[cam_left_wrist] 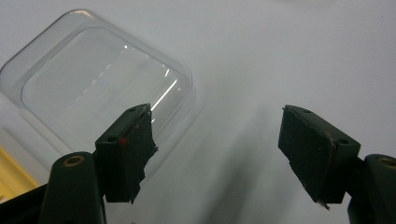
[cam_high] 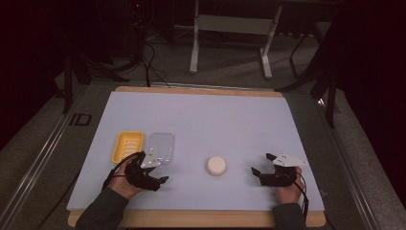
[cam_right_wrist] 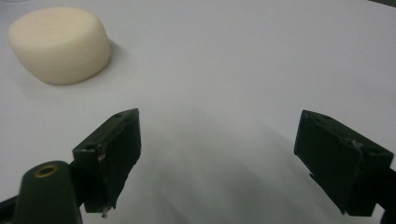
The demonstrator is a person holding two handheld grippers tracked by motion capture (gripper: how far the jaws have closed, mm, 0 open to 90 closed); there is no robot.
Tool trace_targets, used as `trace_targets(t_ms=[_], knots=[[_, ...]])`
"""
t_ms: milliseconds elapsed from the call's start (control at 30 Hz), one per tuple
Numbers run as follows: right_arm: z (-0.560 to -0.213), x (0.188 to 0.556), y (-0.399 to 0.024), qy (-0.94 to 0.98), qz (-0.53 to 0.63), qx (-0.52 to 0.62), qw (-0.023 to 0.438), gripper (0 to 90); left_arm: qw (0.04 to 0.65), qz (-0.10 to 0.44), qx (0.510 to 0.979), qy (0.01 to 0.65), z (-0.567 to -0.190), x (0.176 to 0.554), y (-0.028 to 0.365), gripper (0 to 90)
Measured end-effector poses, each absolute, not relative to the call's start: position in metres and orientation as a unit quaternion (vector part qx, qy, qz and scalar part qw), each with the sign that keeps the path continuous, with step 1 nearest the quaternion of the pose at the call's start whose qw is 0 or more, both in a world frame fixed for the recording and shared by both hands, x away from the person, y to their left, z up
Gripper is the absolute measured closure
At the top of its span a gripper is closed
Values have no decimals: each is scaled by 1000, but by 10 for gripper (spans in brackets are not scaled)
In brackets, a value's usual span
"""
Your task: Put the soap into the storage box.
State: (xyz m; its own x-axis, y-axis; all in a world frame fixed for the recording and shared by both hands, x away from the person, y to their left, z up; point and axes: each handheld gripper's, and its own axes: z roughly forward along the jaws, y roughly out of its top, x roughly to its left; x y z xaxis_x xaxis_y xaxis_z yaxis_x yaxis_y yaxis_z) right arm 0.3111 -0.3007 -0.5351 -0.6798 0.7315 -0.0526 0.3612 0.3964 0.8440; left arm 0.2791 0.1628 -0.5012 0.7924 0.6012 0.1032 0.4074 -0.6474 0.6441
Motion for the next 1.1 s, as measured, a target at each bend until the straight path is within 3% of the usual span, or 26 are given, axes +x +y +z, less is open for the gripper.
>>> trace_targets(t_ms=[1100], knots=[[-535,310,-301,807,439,333,213,145,281,134,925,215,-493,305,111,259]])
